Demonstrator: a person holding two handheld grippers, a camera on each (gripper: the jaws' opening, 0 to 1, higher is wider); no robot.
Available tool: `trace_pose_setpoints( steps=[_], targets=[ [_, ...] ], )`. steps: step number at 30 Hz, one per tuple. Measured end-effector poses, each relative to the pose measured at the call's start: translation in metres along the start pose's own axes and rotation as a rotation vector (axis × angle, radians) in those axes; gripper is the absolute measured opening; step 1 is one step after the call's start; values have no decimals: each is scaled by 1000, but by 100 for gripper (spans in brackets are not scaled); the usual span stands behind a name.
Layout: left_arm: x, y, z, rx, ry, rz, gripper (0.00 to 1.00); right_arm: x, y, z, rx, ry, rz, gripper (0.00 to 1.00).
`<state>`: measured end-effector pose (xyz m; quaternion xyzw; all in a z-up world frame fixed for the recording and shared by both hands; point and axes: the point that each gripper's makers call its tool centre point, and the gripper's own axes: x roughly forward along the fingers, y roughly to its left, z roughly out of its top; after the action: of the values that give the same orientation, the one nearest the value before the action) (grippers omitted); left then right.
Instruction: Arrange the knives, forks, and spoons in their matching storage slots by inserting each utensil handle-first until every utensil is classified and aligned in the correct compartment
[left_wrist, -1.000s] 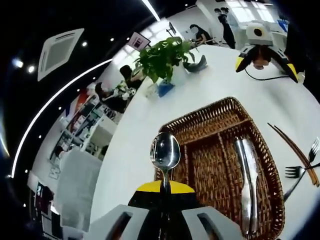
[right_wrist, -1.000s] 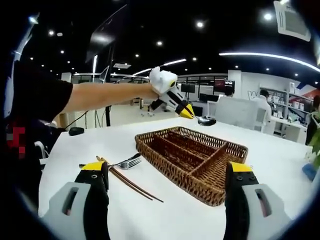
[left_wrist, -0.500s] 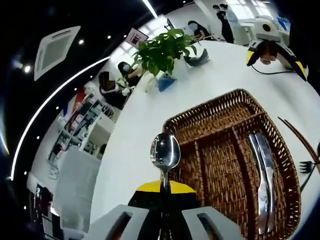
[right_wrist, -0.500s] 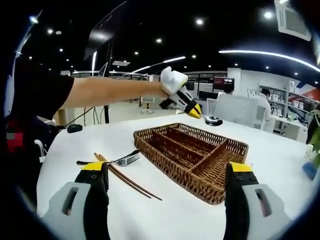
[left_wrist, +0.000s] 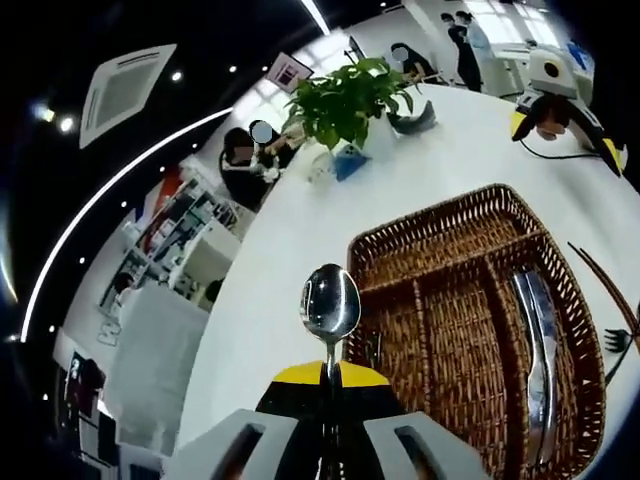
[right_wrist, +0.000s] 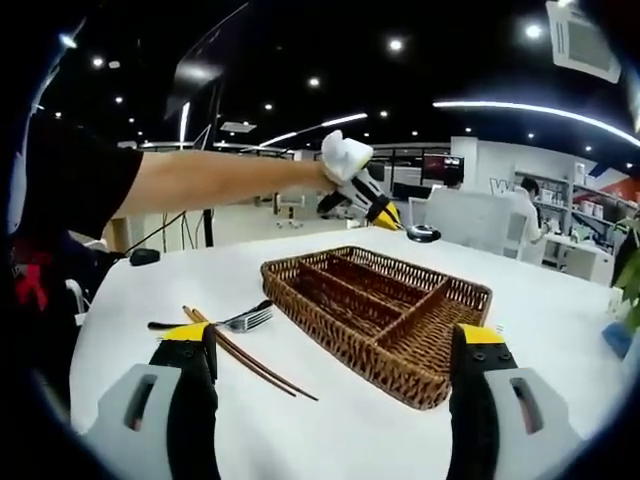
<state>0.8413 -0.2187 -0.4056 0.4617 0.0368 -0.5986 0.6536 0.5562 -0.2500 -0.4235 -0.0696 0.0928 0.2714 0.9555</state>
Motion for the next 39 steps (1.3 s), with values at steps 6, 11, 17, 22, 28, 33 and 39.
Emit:
trace_pose_setpoints(
  steps=[6,11,17,22,28,33,39],
  targets=[
    [2,-3,1,13,-1,-7,0,0,-4,-2,4,3,-8,99],
    [9,-3,-4,5,6,-7,0,1,-3,-3,8,6,-1,99],
    [18,-9,-19,-33,21,-19,0,2,-2,-6,3,16,-1,99],
    [30,-21,-29,-66,16,-50,0,1,-3,-5,-10,18,-4,99],
    [41,-34,-39,-93,22,-77,0,2,-2,-7,-13,24,-9,99],
    [45,-37,-43,-126,6,-91,0,2,-1,-8,-15,25,-11,99],
    [50,-41,-49,-129,8,-104,0,3,-2,-10,-18,33,-18,99]
  ],
)
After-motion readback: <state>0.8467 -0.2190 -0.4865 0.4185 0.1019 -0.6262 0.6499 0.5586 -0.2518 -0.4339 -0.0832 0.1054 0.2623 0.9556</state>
